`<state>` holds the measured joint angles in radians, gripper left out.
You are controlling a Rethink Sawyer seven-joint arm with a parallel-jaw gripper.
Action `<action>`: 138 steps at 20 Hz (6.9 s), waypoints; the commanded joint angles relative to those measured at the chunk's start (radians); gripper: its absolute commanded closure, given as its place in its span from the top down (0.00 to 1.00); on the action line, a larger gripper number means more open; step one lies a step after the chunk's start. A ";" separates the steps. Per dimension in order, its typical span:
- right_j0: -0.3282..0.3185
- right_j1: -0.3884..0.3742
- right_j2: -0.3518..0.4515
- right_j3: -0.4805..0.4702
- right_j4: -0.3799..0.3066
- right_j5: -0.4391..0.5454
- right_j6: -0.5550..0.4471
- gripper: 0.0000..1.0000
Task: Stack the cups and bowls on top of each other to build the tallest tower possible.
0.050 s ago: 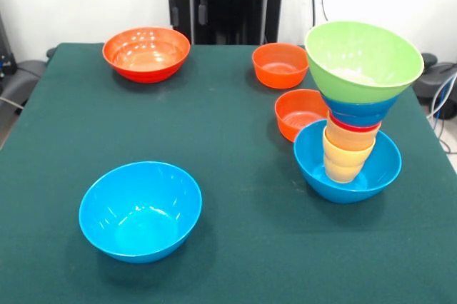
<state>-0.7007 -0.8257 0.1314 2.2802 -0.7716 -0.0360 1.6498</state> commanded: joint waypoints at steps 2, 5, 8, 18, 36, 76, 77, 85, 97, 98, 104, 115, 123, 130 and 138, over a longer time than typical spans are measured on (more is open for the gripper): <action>0.013 0.047 0.164 -0.040 -0.050 0.064 0.012 1.00; 0.002 0.095 0.155 -0.074 -0.078 0.038 0.014 1.00; 0.040 0.200 0.093 -0.143 -0.111 -0.040 0.042 1.00; 0.189 0.124 -0.055 -0.218 -0.178 -0.036 0.020 1.00; 0.157 0.119 -0.036 -0.216 -0.208 -0.014 0.029 1.00; 0.662 0.213 -0.562 -0.356 -0.012 -0.167 0.071 0.00; 0.665 0.188 -0.548 -0.348 -0.015 -0.134 0.075 0.00; 0.583 -0.078 -0.313 -0.307 0.042 0.182 -0.003 0.00; 0.688 -0.186 -0.355 -0.418 0.045 0.264 0.036 0.00; 0.685 -0.205 -0.346 -0.418 0.049 0.278 0.023 0.00; 0.643 -0.286 -0.236 -0.352 0.138 0.314 0.007 0.00; 0.740 -0.347 -0.194 -0.435 0.275 0.525 0.002 0.00; 0.818 -0.309 -0.194 -0.489 0.309 0.612 0.070 0.00; 0.899 -0.255 -0.206 -0.571 0.306 0.733 0.087 0.00; 0.977 -0.194 -0.247 -0.644 0.298 0.797 0.178 0.00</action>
<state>0.2354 -1.1151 -0.1541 1.7123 -0.4811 0.6177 1.6498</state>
